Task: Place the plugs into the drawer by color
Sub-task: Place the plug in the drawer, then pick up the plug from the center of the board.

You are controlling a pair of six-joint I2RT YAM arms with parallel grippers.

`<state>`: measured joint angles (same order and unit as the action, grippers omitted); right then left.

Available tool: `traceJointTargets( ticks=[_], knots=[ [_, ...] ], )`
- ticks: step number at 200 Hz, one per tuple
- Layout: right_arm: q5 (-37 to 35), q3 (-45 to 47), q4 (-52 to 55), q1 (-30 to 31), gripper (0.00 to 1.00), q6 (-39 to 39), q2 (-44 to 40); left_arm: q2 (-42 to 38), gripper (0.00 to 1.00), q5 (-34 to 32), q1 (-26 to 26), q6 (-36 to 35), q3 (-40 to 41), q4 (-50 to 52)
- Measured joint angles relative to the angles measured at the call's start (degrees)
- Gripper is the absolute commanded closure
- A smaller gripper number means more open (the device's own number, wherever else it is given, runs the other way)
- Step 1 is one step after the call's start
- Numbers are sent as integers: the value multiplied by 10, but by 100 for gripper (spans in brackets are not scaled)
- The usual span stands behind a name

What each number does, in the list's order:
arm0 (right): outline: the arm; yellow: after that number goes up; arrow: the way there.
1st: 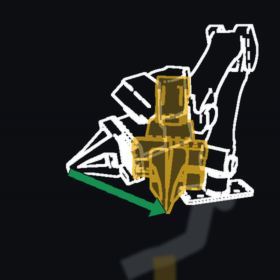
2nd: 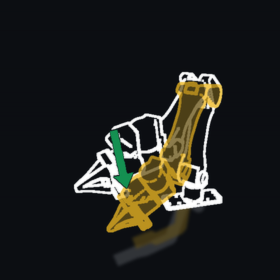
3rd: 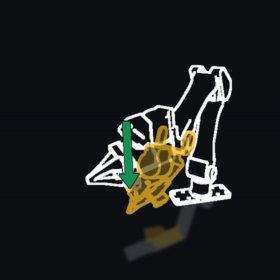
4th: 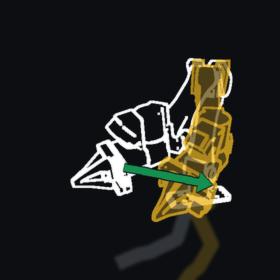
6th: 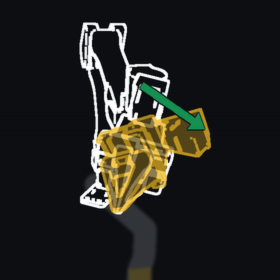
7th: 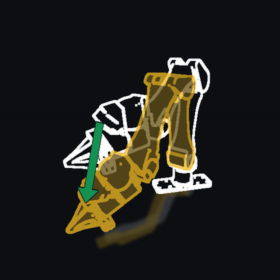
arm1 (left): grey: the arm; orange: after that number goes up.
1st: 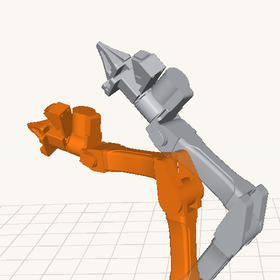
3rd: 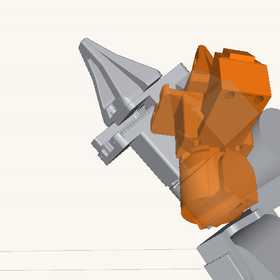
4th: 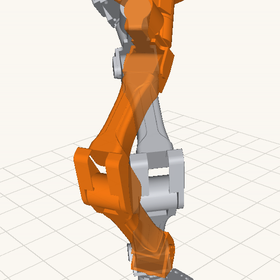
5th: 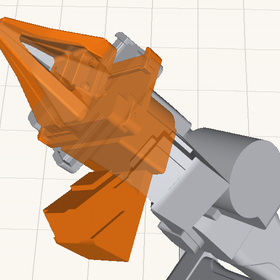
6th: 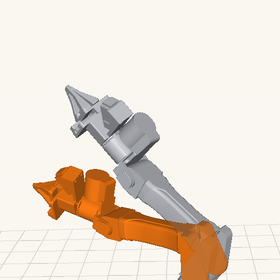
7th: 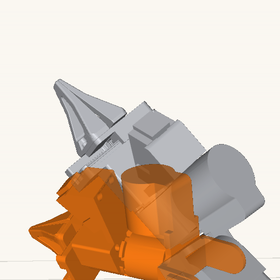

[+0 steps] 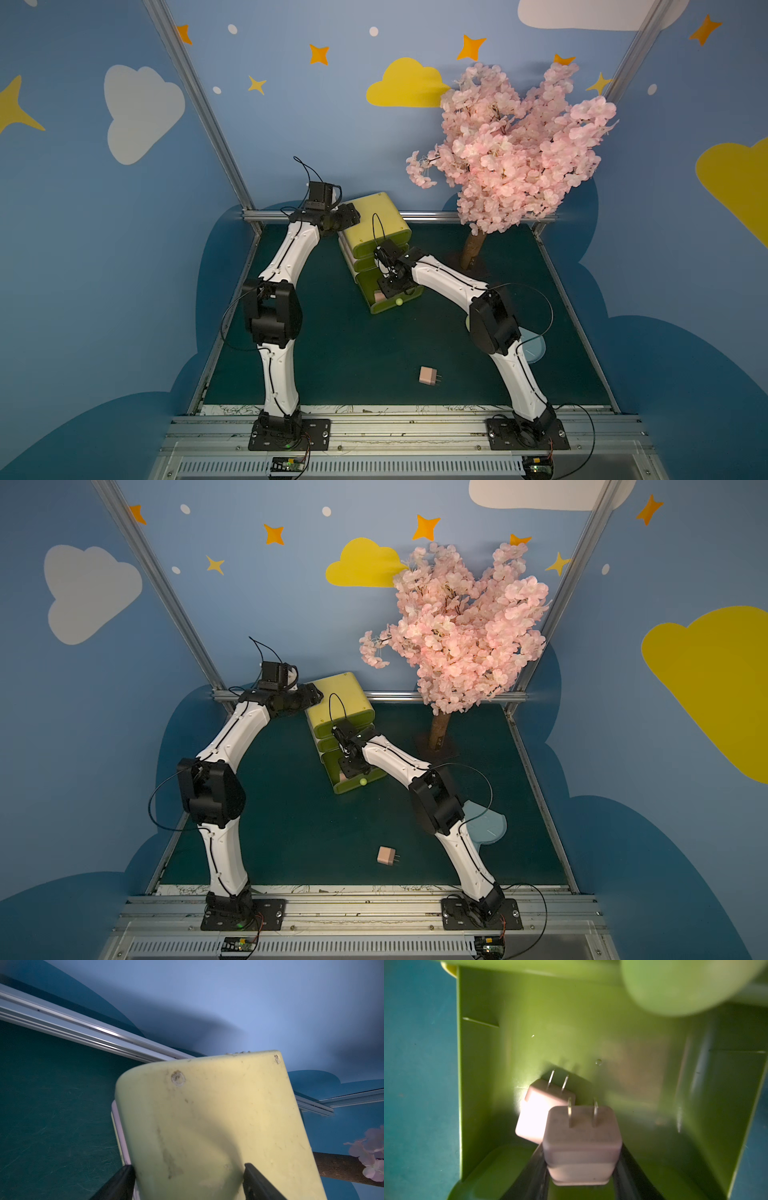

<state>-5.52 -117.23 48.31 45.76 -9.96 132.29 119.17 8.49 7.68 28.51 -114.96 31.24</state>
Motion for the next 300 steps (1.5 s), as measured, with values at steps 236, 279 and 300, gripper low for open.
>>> traceJointTargets(
  ticks=[236,279,300],
  knots=[
    [-55,581,39,231,29,-104,-413,0,18,-6,5,0,0,2],
    [-43,593,12,233,28,-108,-411,-1,18,-8,6,0,-1,2],
    [-43,593,-1,233,28,-106,-399,-1,18,-9,7,0,-1,2]
  ],
)
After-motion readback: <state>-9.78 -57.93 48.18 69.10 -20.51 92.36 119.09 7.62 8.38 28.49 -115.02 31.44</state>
